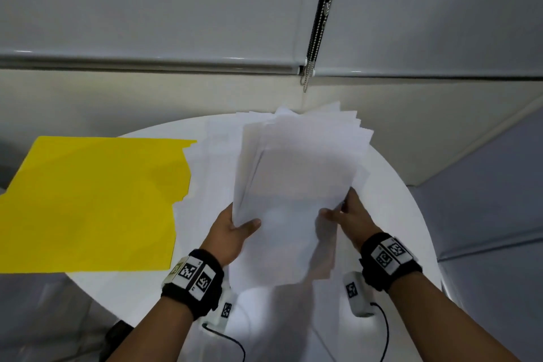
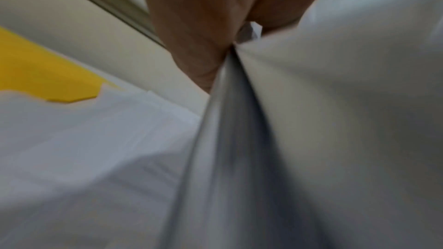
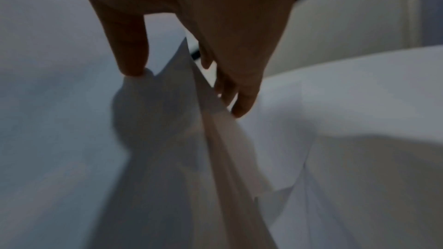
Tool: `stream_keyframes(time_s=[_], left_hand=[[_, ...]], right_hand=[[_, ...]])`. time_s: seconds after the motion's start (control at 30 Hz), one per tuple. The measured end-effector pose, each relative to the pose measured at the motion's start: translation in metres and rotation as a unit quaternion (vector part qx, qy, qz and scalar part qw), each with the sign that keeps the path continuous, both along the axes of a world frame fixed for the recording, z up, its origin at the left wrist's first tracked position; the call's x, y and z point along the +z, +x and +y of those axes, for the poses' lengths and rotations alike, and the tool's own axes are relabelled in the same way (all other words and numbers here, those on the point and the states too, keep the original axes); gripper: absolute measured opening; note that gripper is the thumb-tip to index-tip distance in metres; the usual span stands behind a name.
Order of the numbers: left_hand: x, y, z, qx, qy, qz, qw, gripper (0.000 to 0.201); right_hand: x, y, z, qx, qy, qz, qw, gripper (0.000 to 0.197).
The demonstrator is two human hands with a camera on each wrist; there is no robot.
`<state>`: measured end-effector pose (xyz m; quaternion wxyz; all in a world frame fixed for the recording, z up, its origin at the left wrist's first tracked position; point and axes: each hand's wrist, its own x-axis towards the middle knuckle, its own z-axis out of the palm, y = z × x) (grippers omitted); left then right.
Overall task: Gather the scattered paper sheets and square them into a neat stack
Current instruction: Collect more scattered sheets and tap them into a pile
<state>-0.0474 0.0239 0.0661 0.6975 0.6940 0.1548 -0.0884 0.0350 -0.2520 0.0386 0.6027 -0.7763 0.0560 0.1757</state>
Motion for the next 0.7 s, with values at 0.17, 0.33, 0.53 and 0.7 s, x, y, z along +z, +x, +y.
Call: stream_keyframes(time_s=[0.17, 0.33, 0.53, 0.7], left_hand=[[0.054, 0.014, -0.005, -0.007, -0.038, -0.082, 0.996, 0.031], [0.073, 0.012, -0.003, -0.003, -0.076, -0.130, 0.989, 0.043], [0.080, 0.005, -0.001, -0.006, -0.116, -0.131, 0.985, 0.047], [0.055, -0.001, 0.012, 0.012, -0.119, -0.074, 0.990, 0.060]], right_hand=[[0.060, -0.001, -0.025, -0.011, 0.159, -0.044, 0.986, 0.095], [0.084, -0.016, -0.039, 0.051, 0.184, -0.029, 0.981, 0.063], [0.059, -0.034, -0.040, -0.099, 0.182, 0.152, 0.966, 0.080], [0.021, -0.068, -0.048, -0.096, 0.142, 0.287, 0.943, 0.076]])
